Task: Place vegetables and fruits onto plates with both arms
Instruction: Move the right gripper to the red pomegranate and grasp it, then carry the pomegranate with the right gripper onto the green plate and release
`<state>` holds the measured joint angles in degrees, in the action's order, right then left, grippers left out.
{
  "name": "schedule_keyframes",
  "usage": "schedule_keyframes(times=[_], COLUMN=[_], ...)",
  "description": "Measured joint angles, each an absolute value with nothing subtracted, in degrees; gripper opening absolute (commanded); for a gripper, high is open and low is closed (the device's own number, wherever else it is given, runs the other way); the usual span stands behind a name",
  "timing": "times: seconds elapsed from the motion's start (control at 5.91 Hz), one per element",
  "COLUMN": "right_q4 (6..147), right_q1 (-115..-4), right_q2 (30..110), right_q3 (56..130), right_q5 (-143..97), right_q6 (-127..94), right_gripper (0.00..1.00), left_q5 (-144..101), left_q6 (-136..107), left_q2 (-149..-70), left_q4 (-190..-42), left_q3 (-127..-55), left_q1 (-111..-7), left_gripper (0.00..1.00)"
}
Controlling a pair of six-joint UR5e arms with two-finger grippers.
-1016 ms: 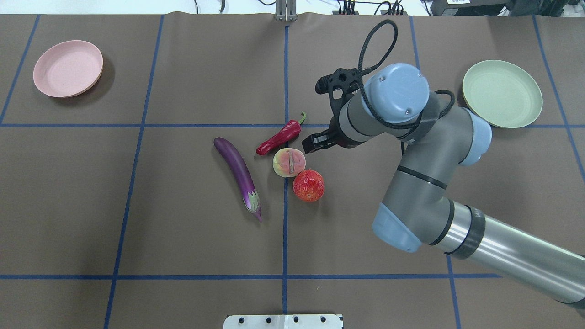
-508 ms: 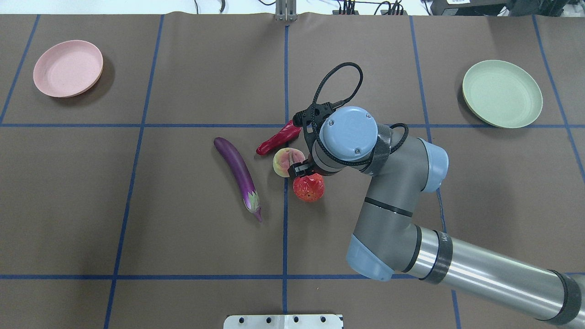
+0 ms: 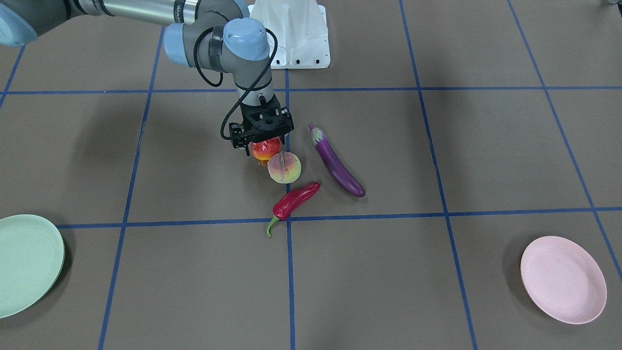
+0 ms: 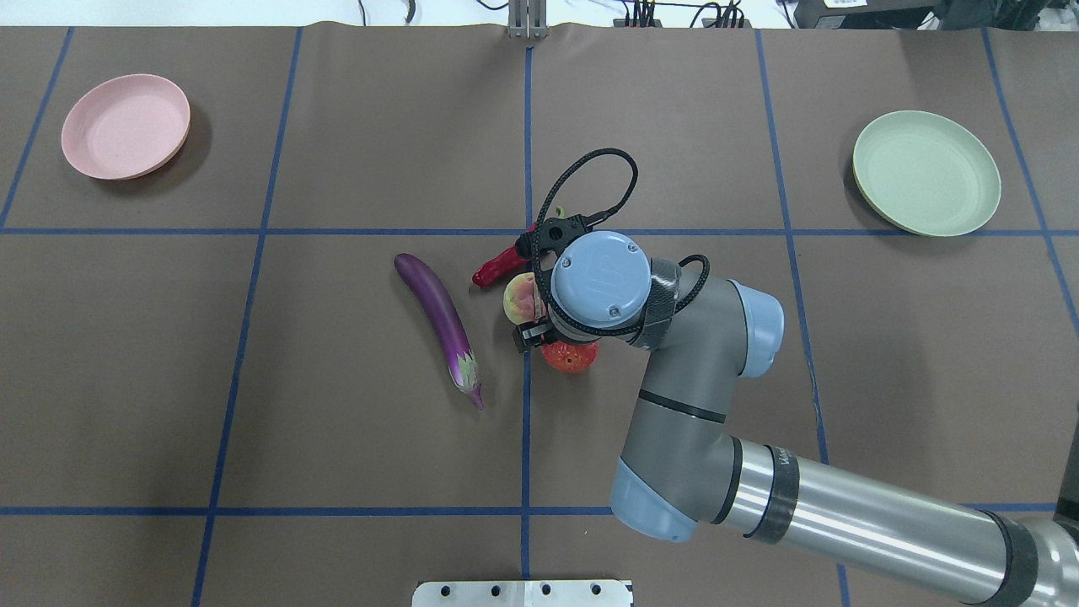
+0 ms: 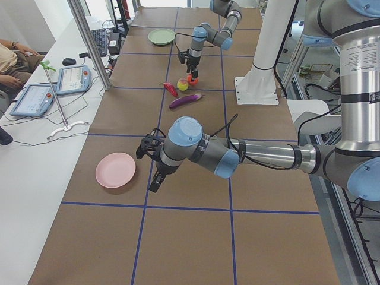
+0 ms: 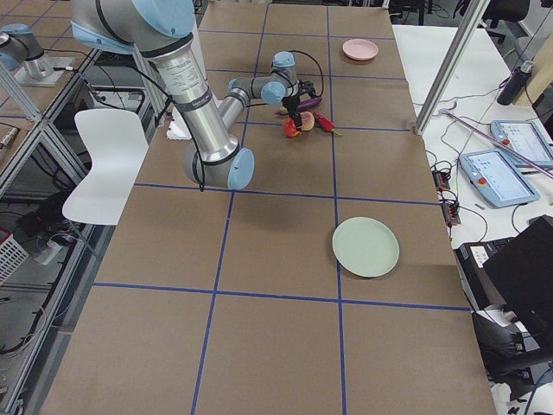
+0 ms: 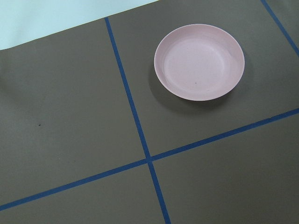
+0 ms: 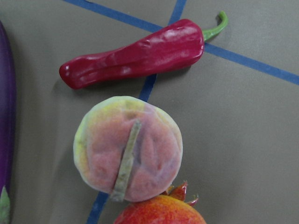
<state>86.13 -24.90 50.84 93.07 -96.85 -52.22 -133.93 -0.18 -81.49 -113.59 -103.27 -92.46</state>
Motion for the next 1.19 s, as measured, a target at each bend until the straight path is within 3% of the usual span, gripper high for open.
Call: schedule_keyframes(times=[0.17, 0.68, 1.19], right_q4=[86.2, 86.0, 83.7], right_q1=[-24.6, -30.9, -52.6], right_q2=[50.9, 51.0, 56.3], right_q3=[92.9, 94.9, 93.3], right_q5=[-96.8, -100.2, -111.5], right_q6=[-52.1, -49.0, -29.1], right_gripper=[0.00, 0.00, 0.00], left_q5=[-134.1, -134.1, -134.1], left_q6=[-0.2, -0.1, 0.1], left_q2=[-81.4, -81.3, -81.0], left_q4=[-113.6, -113.6, -113.9], left_q3=[-103.3, -103.3, -103.3], left_q1=[-92.5, -92.5, -92.5], left_gripper=[1.00, 1.00, 1.00])
